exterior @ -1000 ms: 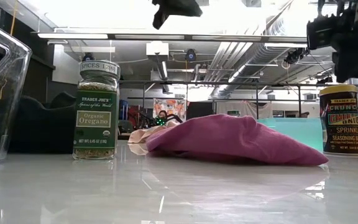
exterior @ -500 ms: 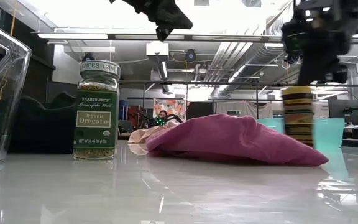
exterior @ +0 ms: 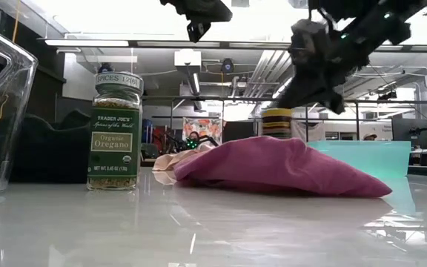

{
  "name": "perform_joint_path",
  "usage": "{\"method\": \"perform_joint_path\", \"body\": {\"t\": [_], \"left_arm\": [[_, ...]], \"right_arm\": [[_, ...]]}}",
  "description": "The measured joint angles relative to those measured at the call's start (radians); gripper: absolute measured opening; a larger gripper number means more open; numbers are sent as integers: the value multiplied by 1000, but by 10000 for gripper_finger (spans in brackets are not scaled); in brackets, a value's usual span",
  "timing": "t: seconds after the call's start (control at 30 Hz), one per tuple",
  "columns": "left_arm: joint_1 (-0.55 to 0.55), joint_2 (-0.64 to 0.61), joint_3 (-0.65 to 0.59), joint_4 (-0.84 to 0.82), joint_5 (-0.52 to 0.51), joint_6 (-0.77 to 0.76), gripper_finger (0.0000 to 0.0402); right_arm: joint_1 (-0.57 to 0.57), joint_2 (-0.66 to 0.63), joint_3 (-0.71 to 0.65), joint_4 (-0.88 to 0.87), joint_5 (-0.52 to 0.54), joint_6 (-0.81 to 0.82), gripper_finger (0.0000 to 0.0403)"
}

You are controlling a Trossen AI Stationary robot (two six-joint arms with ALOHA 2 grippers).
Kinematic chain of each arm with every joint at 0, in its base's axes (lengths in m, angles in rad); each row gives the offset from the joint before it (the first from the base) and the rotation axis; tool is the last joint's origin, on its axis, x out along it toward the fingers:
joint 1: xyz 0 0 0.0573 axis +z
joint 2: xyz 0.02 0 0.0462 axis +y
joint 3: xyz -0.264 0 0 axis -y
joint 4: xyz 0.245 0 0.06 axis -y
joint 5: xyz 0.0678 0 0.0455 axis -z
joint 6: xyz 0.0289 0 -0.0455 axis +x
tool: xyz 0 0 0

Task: Sort spices by type
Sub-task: Put the yellow seasoning bottle into the transparent bin

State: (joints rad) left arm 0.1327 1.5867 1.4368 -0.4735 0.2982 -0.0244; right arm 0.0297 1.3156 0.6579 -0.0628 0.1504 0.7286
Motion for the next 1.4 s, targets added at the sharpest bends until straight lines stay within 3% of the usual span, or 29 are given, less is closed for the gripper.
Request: {"method": "perform_joint_path", "body": {"t": [0.2,0.4,0.53,0.73,0.87,1.0,1.17,1.4], "left_arm": [[-68,0,0,1,-57,-27,0],[-80,24,0,55,-147,-53,20],[-69,70,0,111,-145,-52,80],[-66,156,1,130,-144,-42,226],[-66,237,26,125,-151,-19,310],[-66,331,82,130,-179,24,356],[-66,401,141,132,-246,88,366],[-59,414,146,64,-257,115,367]], "right_arm": [[-19,-78,5,91,-41,-156,0],[-19,-313,63,-228,-1,-237,0],[-17,-474,90,-388,39,-218,0],[2,-635,93,-525,61,-145,0],[11,-671,93,-598,90,-113,0],[11,-671,93,-615,101,-100,0],[11,-651,93,-616,100,-100,0],[11,-626,93,-616,100,-101,0]]}}
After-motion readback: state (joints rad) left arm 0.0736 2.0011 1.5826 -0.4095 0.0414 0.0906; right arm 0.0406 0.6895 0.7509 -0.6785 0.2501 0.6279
